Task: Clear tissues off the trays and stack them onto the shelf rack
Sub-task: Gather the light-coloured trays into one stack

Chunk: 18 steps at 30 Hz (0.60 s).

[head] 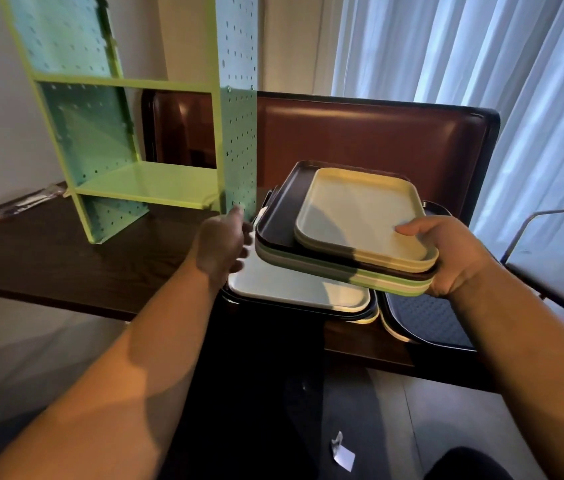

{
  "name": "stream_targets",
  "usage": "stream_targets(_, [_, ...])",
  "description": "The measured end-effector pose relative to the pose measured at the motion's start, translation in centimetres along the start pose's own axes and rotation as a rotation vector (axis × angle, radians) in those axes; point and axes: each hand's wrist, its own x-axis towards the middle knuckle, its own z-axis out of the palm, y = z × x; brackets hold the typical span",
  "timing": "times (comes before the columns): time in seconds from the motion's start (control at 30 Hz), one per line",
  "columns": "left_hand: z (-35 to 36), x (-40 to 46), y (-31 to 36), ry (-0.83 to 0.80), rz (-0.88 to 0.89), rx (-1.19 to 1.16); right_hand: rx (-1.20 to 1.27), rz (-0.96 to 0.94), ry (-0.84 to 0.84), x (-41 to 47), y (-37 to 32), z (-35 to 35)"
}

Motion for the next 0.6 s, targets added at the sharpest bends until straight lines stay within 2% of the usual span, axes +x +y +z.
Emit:
stream_targets(0.03, [-0.3, 0.7, -0.9, 0.119, 0.068, 0.210, 0.006, -0.002, -0.008, 0.2, 0.2, 0.1])
stream_targets(0.07, [-0.6, 1.2, -1.7, 0.164, 0.080, 0.412, 0.007, -0.001, -0.012, 0.4, 0.4, 0.1])
stream_targets(0.17, [-0.7, 2.0, -3.8, 0.116, -0.043, 0.777, 0.021, -0.004, -0.009, 0.8, 0.8, 0.1])
stream_targets(0.3, [-0.3, 3.0, -5.1, 0.089, -0.049, 0.872, 0.059, -0.014, -0.013, 1.0, 1.1, 0.2])
stream_targets(0.6, [-0.3, 2.7, -5.1, 0.240, 0.106, 0.991, 0.039, -0.004, -0.002, 1.8, 1.6, 0.2])
